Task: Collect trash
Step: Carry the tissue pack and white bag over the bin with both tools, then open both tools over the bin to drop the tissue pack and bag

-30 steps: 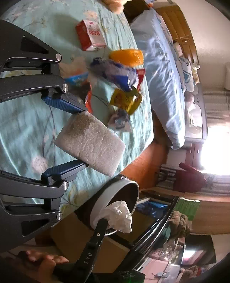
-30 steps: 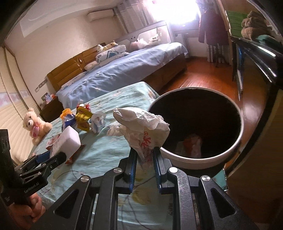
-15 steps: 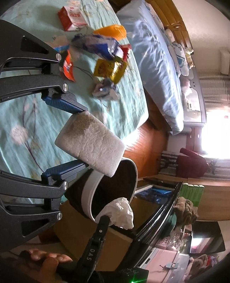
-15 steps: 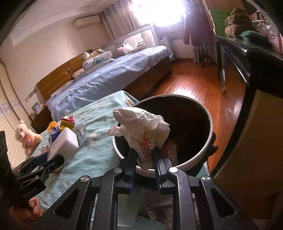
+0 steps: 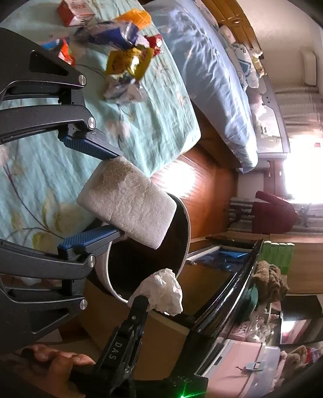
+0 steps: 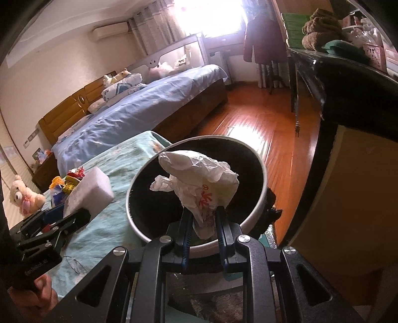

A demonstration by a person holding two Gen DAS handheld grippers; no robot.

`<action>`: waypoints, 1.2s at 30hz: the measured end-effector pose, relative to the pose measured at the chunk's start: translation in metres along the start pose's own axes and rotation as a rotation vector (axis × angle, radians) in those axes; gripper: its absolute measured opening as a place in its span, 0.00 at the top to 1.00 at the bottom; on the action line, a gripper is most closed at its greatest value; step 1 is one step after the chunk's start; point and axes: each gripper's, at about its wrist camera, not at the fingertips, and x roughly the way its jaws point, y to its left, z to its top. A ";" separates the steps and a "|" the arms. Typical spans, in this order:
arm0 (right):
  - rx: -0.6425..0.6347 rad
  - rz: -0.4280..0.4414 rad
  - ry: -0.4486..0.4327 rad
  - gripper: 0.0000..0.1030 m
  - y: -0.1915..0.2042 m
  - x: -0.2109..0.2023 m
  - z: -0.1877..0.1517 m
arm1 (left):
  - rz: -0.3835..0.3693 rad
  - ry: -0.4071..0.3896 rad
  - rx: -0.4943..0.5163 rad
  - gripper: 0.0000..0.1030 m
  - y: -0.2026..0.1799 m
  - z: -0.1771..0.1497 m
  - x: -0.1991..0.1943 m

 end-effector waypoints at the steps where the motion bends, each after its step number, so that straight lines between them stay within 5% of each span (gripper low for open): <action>1: 0.003 -0.001 0.001 0.82 -0.001 0.001 0.000 | -0.002 0.002 0.003 0.48 -0.002 0.002 0.003; 23: 0.022 -0.011 0.039 0.78 -0.016 0.026 0.012 | -0.060 0.051 0.013 0.45 -0.020 0.023 0.043; 31: 0.057 0.008 0.044 0.56 -0.019 0.029 0.013 | -0.083 0.072 -0.004 0.33 -0.017 0.021 0.046; 36: 0.065 0.018 0.035 0.51 -0.015 0.024 0.011 | -0.085 0.068 -0.049 0.28 -0.007 0.010 0.036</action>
